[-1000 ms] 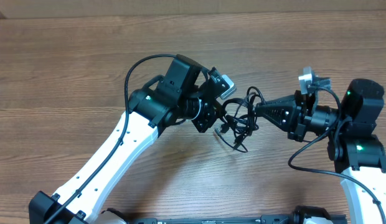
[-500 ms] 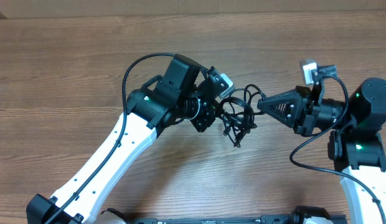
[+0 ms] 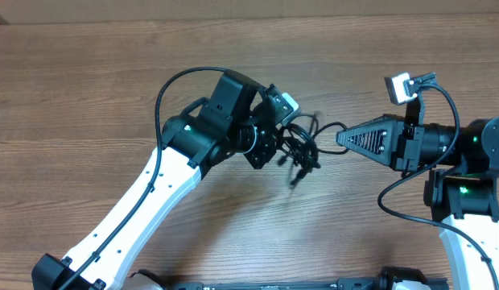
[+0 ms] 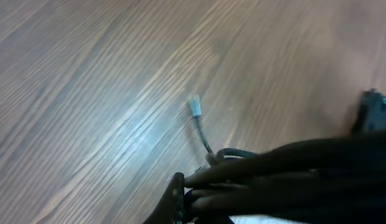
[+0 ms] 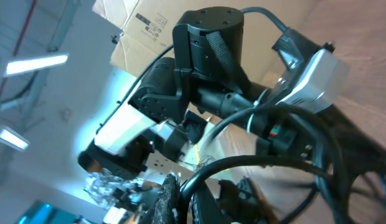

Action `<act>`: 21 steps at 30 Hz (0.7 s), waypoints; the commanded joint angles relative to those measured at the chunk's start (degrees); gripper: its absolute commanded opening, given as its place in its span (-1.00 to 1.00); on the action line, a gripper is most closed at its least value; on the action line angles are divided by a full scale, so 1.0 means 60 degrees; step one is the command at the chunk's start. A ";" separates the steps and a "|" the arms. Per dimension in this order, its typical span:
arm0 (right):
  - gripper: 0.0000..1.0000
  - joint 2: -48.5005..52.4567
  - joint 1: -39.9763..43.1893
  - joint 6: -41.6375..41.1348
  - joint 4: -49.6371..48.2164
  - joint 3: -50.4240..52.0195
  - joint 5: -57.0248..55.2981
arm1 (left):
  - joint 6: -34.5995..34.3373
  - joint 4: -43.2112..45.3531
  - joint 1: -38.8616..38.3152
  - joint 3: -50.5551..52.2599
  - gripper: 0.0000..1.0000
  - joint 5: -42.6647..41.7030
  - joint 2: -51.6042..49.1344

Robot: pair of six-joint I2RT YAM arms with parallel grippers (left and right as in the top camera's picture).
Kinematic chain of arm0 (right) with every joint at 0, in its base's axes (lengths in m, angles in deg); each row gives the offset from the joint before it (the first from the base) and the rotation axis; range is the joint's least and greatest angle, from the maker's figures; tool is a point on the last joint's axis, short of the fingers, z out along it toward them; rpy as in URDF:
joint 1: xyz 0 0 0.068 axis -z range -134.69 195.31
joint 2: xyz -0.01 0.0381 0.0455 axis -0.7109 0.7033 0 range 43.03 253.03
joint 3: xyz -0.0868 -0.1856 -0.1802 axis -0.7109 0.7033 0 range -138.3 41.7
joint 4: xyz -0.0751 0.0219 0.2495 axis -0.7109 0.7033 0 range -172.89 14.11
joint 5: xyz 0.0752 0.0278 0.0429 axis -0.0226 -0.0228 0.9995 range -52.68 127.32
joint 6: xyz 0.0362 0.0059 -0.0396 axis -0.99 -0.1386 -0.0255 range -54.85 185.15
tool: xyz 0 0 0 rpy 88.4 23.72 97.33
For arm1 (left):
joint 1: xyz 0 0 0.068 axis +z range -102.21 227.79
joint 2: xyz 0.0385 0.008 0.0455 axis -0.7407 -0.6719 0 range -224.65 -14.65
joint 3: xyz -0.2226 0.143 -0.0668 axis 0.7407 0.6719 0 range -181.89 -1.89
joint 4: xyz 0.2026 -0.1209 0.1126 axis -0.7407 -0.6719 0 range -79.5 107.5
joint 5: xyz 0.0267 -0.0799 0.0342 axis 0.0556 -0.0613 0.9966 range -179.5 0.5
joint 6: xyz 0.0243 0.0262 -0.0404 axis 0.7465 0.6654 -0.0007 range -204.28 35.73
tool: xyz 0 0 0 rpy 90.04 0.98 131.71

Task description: Untangle cables

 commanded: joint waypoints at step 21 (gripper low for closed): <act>-0.78 -0.0175 0.0033 -0.1504 -0.0153 -0.0211 0.0306 | -0.0874 0.0499 0.0856 0.0098 -0.92 0.3115 -0.0142</act>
